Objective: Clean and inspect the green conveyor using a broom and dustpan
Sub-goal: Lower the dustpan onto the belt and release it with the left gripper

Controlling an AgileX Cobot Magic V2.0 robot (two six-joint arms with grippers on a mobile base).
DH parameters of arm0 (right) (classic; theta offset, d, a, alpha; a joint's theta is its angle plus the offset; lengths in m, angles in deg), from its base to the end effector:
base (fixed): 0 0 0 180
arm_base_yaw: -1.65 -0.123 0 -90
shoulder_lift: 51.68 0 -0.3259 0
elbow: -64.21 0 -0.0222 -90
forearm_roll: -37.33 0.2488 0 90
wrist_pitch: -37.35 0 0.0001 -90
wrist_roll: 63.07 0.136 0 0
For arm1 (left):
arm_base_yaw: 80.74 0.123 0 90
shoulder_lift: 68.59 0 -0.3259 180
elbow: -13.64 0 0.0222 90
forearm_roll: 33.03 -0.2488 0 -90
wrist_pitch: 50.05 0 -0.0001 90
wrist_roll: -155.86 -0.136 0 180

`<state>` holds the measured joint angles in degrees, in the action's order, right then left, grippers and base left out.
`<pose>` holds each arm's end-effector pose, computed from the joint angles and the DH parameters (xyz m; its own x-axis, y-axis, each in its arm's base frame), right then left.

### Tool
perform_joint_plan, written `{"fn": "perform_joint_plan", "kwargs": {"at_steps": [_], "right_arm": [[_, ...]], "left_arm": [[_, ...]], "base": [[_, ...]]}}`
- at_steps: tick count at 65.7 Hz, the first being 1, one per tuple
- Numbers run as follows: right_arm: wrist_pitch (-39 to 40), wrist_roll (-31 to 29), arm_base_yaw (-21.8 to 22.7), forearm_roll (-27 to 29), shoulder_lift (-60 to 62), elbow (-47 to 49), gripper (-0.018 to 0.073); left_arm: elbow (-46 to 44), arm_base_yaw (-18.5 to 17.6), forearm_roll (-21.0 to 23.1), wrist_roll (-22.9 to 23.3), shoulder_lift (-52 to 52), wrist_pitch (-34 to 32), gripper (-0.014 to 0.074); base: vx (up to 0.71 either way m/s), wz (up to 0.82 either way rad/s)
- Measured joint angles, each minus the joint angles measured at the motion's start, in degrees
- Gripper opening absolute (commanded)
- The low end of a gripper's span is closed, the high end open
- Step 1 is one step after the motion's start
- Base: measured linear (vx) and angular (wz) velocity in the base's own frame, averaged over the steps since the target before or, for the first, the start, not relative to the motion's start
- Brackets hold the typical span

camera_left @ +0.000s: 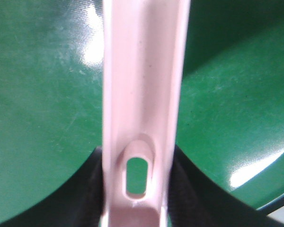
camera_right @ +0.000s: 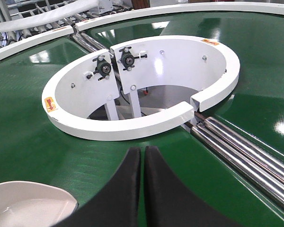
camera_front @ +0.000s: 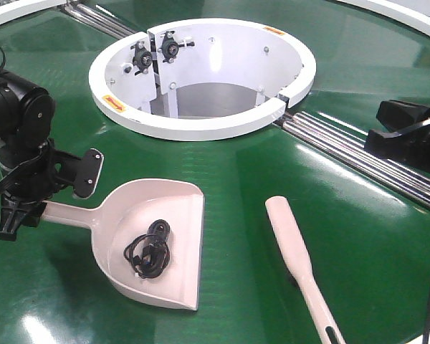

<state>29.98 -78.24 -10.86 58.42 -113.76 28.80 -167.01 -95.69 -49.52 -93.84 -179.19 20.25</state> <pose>0.2218 0.0557 0.3667 -0.2672 0.0434 -0.9627 -0.2344 0.9661 0.1086 0.3545 -0.0570 0.2330 -0.0053 0.9666 0.2563 0.9970 -0.0148 0.0763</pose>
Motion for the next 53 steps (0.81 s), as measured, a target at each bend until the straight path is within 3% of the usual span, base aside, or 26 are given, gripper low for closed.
{"fn": "perform_joint_plan", "kwargs": {"at_steps": [17,27,43,53], "right_arm": [[-0.1,0.0,0.0,0.0,0.0,0.0,-0.0010],[-0.1,0.0,0.0,0.0,0.0,0.0,-0.0010],[-0.1,0.0,0.0,0.0,0.1,0.0,-0.0010],[-0.1,0.0,0.0,0.0,1.2,0.0,-0.0010]], "left_arm": [[0.0,0.0,0.0,0.0,0.0,0.0,0.0051],[0.0,0.0,0.0,0.7,0.0,0.1,0.0224],[0.0,-0.2,0.7,6.0,0.0,-0.1,0.0583],[0.0,-0.2,0.9,8.7,0.3,-0.1,0.0642]], "base": [[0.00,0.00],[0.00,0.00],[0.00,0.00],[0.00,0.00]]}}
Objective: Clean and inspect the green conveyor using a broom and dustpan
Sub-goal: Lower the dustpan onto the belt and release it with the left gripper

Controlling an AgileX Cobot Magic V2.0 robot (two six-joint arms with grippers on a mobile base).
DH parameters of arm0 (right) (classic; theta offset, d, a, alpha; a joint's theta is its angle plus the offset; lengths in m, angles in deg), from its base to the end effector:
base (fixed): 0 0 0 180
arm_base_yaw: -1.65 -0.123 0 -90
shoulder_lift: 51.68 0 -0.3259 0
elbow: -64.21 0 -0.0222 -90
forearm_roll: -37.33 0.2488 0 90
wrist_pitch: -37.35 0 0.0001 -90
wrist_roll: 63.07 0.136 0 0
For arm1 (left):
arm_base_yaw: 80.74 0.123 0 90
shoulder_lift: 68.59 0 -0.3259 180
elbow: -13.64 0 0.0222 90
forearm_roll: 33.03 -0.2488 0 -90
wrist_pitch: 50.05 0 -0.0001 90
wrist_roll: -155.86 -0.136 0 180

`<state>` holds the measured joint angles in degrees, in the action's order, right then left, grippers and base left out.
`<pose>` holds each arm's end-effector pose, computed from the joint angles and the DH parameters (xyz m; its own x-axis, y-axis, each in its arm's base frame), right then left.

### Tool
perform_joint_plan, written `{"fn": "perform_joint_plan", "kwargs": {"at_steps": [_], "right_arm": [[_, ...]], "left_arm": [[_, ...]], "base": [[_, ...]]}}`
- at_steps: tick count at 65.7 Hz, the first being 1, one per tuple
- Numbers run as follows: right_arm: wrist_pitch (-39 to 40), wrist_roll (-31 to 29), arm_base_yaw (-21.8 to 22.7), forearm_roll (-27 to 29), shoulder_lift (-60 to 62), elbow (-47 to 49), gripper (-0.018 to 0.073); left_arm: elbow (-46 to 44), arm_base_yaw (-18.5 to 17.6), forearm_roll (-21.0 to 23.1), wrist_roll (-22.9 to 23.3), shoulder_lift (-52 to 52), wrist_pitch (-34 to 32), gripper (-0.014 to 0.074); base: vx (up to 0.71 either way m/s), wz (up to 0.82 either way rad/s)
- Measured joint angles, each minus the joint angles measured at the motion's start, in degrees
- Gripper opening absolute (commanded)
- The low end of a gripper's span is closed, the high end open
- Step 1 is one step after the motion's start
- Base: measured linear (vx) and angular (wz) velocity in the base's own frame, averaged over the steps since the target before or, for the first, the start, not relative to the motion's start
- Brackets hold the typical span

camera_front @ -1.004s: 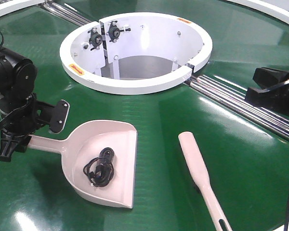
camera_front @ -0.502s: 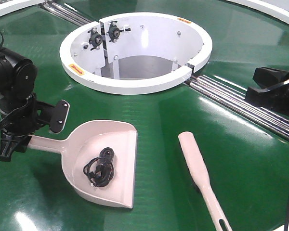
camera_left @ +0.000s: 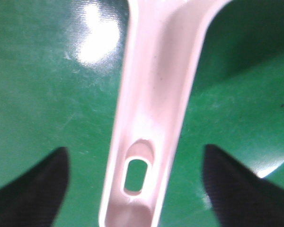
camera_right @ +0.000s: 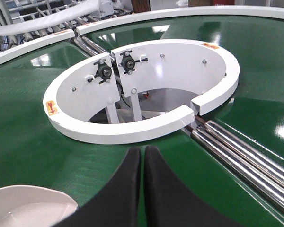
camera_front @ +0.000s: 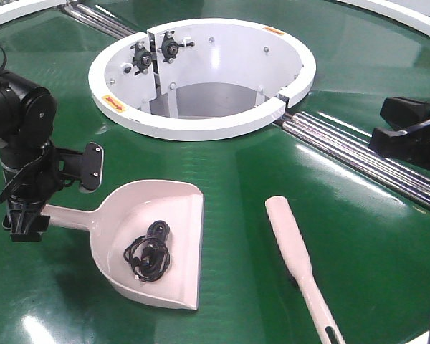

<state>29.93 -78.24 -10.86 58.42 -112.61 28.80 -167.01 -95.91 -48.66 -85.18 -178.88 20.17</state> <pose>0.2169 0.0546 0.3712 -0.2491 0.0474 -0.9673 -0.2367 0.9655 0.1083 0.3532 -0.0600 0.2344 -0.1568 0.9613 0.2265 0.9844 0.1336 0.1147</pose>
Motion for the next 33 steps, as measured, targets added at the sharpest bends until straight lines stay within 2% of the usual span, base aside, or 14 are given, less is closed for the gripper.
{"fn": "perform_joint_plan", "kwargs": {"at_steps": [9,19,27,33], "right_arm": [[0.0,0.0,0.0,0.0,0.3,0.0,-0.0010],[-0.3,0.0,0.0,0.0,0.3,0.0,-0.0010],[-0.3,0.1,0.0,0.4,0.3,0.0,-0.0009],[-0.9,0.1,0.0,1.8,0.4,0.0,-0.0006]], "left_arm": [[0.0,0.0,0.1,1.0,3.3,-0.1,0.0616],[0.0,0.0,0.1,1.2,10.5,0.1,0.0535],[0.0,0.0,0.1,1.5,18.1,0.1,0.0423],[0.0,0.0,0.1,5.6,23.9,-1.5,0.0305]], "base": [[0.00,0.00],[0.00,0.00],[0.00,0.00],[0.00,0.00]]}}
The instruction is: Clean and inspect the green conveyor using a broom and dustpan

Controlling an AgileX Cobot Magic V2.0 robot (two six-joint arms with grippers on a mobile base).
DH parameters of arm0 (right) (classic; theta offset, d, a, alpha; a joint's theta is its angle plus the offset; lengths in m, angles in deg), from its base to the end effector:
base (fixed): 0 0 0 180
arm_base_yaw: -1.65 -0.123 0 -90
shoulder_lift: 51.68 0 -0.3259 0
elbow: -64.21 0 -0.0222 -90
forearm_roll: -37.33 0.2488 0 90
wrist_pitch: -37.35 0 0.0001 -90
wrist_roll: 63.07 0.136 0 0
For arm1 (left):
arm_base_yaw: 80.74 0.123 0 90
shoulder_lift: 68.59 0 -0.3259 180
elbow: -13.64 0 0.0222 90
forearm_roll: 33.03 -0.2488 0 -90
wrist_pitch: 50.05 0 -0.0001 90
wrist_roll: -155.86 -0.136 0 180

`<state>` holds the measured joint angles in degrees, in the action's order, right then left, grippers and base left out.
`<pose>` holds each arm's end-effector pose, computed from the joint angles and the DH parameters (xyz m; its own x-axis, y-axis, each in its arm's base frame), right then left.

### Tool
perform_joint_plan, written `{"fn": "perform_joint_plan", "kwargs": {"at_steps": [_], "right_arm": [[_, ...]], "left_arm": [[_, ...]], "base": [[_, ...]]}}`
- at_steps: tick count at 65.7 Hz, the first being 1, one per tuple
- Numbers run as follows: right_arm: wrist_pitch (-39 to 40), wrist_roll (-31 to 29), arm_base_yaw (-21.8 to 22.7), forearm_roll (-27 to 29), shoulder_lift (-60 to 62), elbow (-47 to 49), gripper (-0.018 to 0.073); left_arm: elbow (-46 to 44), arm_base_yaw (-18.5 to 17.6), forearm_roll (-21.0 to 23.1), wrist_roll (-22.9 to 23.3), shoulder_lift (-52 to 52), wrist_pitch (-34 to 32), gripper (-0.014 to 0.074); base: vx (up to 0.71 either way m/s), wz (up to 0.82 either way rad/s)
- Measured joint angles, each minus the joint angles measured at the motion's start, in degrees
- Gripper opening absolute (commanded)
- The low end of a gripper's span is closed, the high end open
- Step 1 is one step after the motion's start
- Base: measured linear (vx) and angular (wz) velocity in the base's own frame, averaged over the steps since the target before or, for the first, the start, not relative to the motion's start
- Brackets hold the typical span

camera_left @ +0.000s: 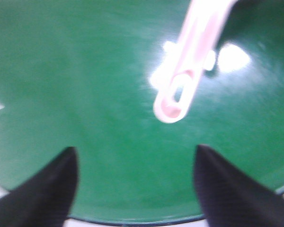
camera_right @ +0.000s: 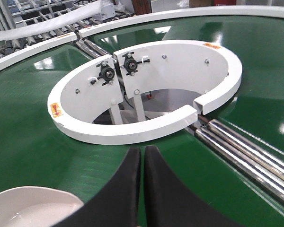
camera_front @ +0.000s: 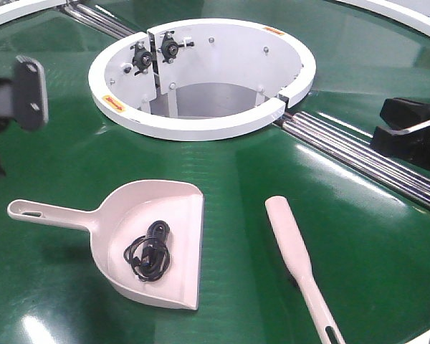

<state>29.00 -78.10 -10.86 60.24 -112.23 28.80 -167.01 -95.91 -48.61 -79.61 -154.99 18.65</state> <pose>0.2145 0.0555 0.3709 -0.2645 0.0777 -0.9613 -0.2367 0.9610 0.1428 0.2832 -0.0415 0.3707 -0.2878 0.9575 -0.0163 0.8291 0.2576 0.4962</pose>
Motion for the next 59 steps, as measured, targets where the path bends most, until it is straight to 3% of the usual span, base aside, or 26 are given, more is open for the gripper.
{"fn": "perform_joint_plan", "kwargs": {"at_steps": [13,21,29,42,49,59], "right_arm": [[-2.2,-0.7,0.0,0.6,2.4,0.0,-0.0005],[-2.3,-3.9,0.0,0.6,5.4,0.0,-0.0005],[-2.9,-7.3,0.0,0.6,8.7,0.0,-0.0003],[0.7,-8.8,0.0,1.0,12.3,-4.9,-0.0003],[4.4,-8.8,0.0,1.1,16.0,-11.5,-0.0003],[5.7,-8.8,0.0,1.0,19.8,-18.3,-0.0002]], "left_arm": [[0.0,0.0,0.0,19.1,8.5,-9.4,-0.0028],[0.0,0.0,0.8,29.4,11.5,-13.4,-0.0025],[1.5,0.0,4.9,37.8,15.4,-18.5,-0.0025],[15.7,0.0,15.6,39.7,28.6,-36.4,-0.0025],[25.2,0.0,16.7,39.7,36.1,-43.1,-0.0025],[37.8,0.0,18.1,39.7,44.6,-46.5,-0.0025]], "base": [[0.00,0.00],[0.00,0.00],[0.00,0.00],[0.00,0.00],[0.00,0.00],[0.00,0.00]]}}
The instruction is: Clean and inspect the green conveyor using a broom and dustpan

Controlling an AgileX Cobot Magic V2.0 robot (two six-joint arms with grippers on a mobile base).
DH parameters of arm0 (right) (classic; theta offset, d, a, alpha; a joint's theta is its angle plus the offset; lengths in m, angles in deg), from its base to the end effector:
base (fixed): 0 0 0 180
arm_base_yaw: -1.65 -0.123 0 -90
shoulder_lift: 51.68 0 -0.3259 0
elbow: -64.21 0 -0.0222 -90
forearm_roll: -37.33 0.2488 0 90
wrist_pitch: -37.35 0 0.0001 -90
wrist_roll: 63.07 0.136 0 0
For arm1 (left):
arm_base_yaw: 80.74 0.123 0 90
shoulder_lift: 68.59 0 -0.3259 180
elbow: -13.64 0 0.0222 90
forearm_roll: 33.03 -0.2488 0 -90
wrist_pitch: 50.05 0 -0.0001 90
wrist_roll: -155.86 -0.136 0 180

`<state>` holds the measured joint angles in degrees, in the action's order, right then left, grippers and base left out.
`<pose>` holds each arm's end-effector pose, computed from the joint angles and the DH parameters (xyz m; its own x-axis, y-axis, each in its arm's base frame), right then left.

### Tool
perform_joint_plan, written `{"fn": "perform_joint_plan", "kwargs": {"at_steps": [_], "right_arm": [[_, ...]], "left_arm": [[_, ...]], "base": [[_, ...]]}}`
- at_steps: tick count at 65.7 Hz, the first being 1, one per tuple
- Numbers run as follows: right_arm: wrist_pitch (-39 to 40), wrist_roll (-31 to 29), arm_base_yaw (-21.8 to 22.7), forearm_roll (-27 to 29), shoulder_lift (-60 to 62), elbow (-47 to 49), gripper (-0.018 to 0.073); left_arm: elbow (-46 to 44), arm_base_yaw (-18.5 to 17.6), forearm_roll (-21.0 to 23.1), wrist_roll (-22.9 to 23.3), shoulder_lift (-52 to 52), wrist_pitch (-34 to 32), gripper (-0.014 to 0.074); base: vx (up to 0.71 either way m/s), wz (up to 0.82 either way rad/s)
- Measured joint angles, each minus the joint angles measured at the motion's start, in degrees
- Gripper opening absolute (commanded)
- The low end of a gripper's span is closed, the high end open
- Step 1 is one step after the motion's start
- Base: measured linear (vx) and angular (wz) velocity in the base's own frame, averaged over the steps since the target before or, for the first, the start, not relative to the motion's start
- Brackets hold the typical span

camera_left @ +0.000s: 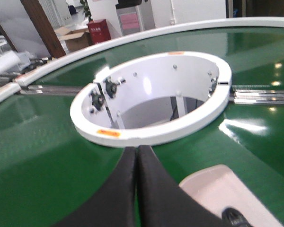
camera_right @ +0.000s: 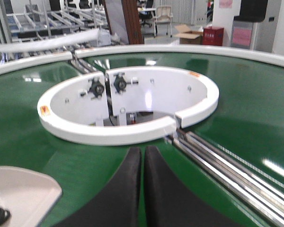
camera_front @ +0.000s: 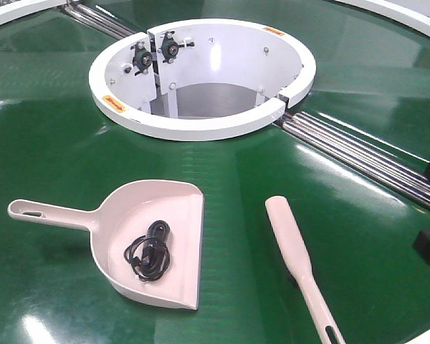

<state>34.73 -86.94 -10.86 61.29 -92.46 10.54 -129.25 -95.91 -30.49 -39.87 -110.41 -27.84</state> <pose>0.1342 0.0324 0.3224 -0.1166 -0.0247 -0.9929 -0.2344 0.9721 0.0034 0.1253 -0.0363 0.3835 -0.1169 0.2714 -0.9553 0.3131 0.9230 0.2239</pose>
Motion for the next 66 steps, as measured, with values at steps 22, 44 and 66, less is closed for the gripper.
{"fn": "perform_joint_plan", "kwargs": {"at_steps": [22,44,66], "right_arm": [[-0.1,1.0,0.0,1.6,0.9,-1.9,-0.0002],[-0.1,1.0,0.0,1.6,0.9,-1.9,-0.0002],[-0.1,1.0,0.0,1.6,0.9,-1.9,-0.0002]], "left_arm": [[10.9,0.0,0.3,0.0,7.7,-8.9,-0.0024],[11.0,0.0,0.3,0.0,7.8,-9.1,-0.0022],[13.5,0.3,-0.7,0.0,7.8,-9.4,-0.0022]], "base": [[0.00,0.00],[0.00,0.00],[0.00,0.00]]}}
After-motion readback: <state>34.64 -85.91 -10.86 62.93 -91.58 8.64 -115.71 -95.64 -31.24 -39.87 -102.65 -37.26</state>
